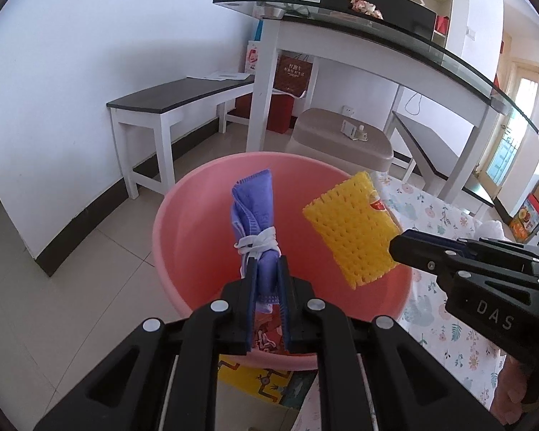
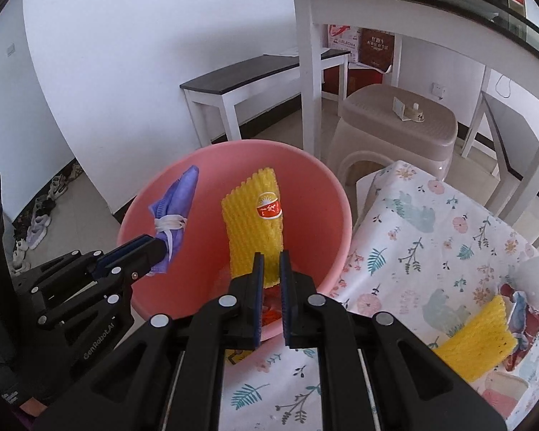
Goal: Collect trash
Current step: 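Carry both items over the pink bucket and open both grippers to drop them, then move both open grippers back toward the trash on the table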
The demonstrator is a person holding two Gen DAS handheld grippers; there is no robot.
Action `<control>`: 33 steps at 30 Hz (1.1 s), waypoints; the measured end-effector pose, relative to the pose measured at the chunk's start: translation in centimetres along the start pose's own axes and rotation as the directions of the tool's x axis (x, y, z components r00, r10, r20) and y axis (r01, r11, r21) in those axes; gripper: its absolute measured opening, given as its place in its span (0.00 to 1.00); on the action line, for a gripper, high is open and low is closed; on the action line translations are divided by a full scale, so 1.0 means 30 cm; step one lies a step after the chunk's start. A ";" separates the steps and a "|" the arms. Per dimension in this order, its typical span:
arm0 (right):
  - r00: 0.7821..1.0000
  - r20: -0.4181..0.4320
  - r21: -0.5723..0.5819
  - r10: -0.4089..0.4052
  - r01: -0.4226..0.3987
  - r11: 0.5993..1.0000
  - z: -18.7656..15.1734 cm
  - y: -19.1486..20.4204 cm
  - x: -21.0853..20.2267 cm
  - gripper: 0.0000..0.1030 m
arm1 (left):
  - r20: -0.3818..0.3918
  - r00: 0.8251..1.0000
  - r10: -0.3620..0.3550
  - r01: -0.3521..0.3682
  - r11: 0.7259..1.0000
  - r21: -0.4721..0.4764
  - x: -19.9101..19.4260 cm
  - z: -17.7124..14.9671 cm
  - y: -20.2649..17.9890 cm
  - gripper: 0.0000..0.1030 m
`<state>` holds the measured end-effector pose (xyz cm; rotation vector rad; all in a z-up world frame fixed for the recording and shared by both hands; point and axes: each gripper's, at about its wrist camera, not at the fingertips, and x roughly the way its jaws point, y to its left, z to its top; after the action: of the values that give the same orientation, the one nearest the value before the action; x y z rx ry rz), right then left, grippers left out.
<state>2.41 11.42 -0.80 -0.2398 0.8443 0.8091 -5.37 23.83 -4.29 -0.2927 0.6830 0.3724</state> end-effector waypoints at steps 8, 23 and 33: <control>0.999 -0.033 0.021 0.042 -0.041 0.999 -0.004 -0.007 0.018 0.13 | -0.003 1.000 -0.022 0.021 0.999 -0.048 0.000 0.004 0.021 0.26; 1.000 0.009 0.078 -0.012 0.011 0.997 -0.098 -0.067 -0.119 0.27 | 0.033 0.996 -0.088 0.089 0.996 -0.023 -0.082 0.001 -0.034 0.29; 0.977 0.063 0.191 -0.206 0.191 0.963 -0.259 -0.273 -0.378 0.27 | 0.024 0.981 -0.194 0.192 0.979 0.074 -0.130 -0.016 -0.201 0.30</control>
<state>-0.61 -4.12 1.57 -0.1239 0.7977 0.5457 -5.85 17.35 -1.25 -0.2825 0.6295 0.1663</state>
